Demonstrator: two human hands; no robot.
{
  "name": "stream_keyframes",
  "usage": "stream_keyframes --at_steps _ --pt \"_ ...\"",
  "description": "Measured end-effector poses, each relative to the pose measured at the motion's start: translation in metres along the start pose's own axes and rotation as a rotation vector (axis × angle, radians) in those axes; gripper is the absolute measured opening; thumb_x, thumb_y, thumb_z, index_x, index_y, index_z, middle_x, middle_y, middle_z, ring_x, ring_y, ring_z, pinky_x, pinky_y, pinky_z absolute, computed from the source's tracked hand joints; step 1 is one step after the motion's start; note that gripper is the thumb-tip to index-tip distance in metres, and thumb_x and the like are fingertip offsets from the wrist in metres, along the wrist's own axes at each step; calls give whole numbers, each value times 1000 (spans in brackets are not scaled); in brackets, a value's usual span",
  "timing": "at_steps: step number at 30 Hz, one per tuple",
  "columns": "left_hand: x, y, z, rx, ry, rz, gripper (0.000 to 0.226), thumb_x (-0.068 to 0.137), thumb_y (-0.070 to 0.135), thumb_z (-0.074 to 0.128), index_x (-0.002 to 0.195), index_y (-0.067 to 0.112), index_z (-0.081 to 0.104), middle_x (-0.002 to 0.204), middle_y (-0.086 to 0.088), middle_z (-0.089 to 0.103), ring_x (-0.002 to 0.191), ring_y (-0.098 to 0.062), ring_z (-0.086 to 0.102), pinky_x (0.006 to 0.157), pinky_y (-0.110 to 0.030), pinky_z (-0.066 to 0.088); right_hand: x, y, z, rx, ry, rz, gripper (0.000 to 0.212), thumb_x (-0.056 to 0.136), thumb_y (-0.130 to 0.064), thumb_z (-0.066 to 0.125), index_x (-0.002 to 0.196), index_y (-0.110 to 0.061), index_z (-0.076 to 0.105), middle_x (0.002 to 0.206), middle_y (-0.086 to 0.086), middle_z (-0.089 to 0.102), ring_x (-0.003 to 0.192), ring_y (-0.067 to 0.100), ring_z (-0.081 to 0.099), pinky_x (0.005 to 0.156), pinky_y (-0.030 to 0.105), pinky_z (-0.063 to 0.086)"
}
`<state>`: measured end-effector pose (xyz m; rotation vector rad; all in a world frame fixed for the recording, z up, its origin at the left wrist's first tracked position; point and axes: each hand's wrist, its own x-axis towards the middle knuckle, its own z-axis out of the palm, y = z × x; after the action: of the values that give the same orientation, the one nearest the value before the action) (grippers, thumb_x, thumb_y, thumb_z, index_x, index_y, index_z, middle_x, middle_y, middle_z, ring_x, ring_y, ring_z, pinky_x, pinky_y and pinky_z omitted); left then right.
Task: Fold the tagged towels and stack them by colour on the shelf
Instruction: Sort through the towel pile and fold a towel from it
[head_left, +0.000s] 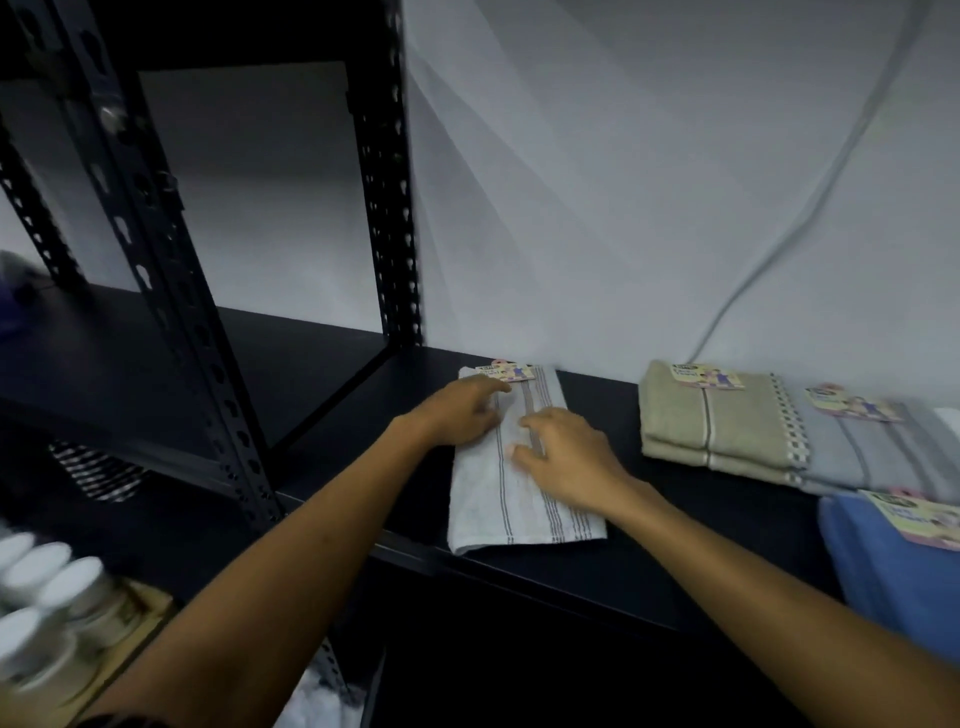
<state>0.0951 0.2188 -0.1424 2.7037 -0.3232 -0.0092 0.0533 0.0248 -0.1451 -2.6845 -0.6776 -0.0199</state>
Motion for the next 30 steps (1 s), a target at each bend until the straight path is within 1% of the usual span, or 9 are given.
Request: stream_keyframes --at_steps 4,6,10,13,15,18,22,27,30 --pt "-1 -21 14 85 -70 -55 52 101 51 38 149 31 37 161 -4 26 149 -19 18 118 -47 24 -37 -5 -2 -72 -216 -98 59 98 -57 39 148 -26 37 152 2 34 145 19 21 116 57 10" --pt "-8 -28 14 107 -28 -99 53 102 51 34 150 30 35 162 -4 21 150 -21 16 118 -47 22 -40 4 -6 -58 -199 -80 59 98 -55 42 149 -27 35 149 1 35 142 20 26 116 56 20" --pt "-28 -43 12 132 44 -174 53 104 51 29 153 30 31 164 -4 14 150 -20 11 119 -49 15 -32 19 -14 131 -33 163 65 91 -53 58 139 -11 45 126 7 59 117 26 57 93 42 50" --pt "-33 -48 13 130 67 -193 52 104 49 27 152 29 31 164 -3 13 151 -19 10 118 -52 11 -23 17 -19 391 -82 325 43 88 -42 68 102 -2 64 94 5 71 91 22 68 77 37 54" --pt "-34 -45 14 137 86 -197 52 104 49 26 152 30 31 164 -3 15 151 -19 10 118 -54 10 -20 10 -24 557 -116 370 27 88 -30 71 77 -7 63 79 1 70 74 13 66 62 27 51" --pt "-34 -44 16 130 94 -205 51 104 49 25 152 30 32 164 -3 16 150 -19 11 118 -54 10 -18 -1 -31 834 -122 372 16 88 -18 69 77 -10 60 77 3 70 68 12 65 63 22 49" --pt "-34 -45 15 119 91 -215 51 104 50 25 151 32 32 164 -2 16 150 -19 11 118 -53 9 -23 -6 -32 1374 -179 421 4 92 -7 62 90 -7 59 79 10 72 71 20 70 63 37 59" --pt "-35 -45 16 121 91 -222 51 105 50 24 152 31 31 164 -2 16 150 -18 11 118 -52 8 -38 12 -25 1119 -96 415 37 89 -9 70 120 -15 51 100 15 71 65 18 68 53 29 53" --pt "-35 -45 16 111 89 -221 51 104 50 25 151 33 32 164 -1 16 151 -18 10 119 -51 8 -50 27 -21 846 -47 366 40 91 -10 68 123 -25 49 87 11 69 54 15 61 46 26 48"
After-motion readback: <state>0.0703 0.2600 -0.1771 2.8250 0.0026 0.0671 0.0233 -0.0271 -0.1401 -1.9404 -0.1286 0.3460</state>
